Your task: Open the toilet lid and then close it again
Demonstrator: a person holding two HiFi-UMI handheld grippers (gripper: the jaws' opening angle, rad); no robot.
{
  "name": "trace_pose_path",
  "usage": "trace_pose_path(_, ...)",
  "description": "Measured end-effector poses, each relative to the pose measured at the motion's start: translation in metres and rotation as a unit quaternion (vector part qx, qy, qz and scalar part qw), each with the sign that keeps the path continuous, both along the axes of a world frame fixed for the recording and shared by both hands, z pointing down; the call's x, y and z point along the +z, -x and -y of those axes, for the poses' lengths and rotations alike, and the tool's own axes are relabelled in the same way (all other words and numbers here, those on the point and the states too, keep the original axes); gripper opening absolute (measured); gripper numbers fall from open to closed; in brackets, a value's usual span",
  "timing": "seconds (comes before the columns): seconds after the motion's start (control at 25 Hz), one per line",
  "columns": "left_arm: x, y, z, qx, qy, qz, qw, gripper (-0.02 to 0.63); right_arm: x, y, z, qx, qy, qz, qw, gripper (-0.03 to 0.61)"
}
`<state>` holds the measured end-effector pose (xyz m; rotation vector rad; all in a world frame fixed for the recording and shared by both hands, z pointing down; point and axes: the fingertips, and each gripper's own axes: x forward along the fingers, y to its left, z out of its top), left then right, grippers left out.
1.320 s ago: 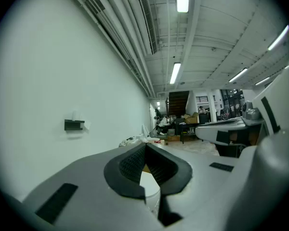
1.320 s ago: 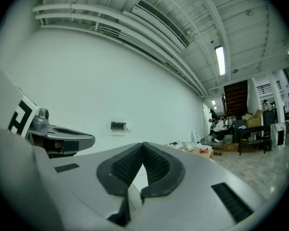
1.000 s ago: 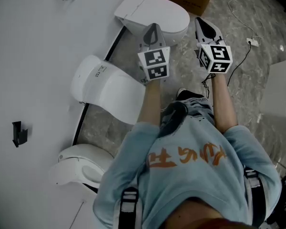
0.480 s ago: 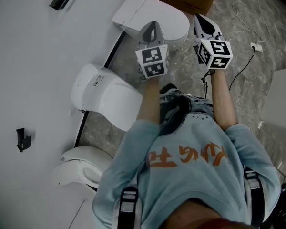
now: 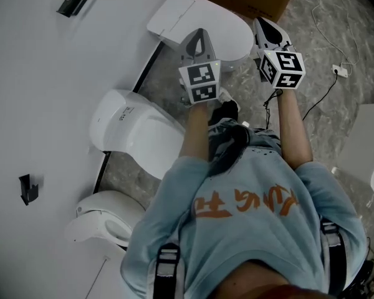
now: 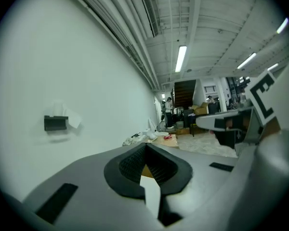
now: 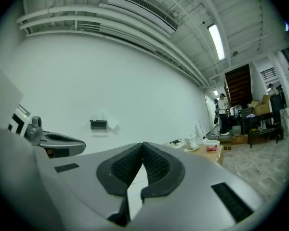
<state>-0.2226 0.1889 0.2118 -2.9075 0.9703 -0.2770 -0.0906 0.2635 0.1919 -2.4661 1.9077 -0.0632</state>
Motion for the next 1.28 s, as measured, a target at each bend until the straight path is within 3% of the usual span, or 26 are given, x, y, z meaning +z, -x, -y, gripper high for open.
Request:
trace_pose_path(0.2,0.021,-0.046,0.043,0.0,-0.033,0.063,0.9974,0.026,0.001,-0.031,0.062,-0.027,0.014,-0.003,1.0,0.012)
trace_pose_path(0.48,0.074,-0.086,0.121,-0.014,0.029,0.084,0.9959,0.026,0.056,-0.079,0.137,-0.046,0.086,0.009,0.995,0.012)
trace_pose_path(0.68,0.104,-0.113,0.172,-0.005,0.044,0.104,0.9936,0.026,0.089,-0.114,0.191,-0.049,0.123,0.024,0.991,0.012)
trace_pose_path(0.92,0.134,-0.125,0.207,-0.016,0.075,0.121,0.9896,0.026,0.119,-0.12,0.243,-0.088,0.165,0.019,0.982,0.012)
trace_pose_path(1.28,0.169,-0.147,0.213,-0.019,0.112,0.135,0.9843,0.026,0.168,-0.114,0.291,-0.144,0.218,0.015,0.965,0.012)
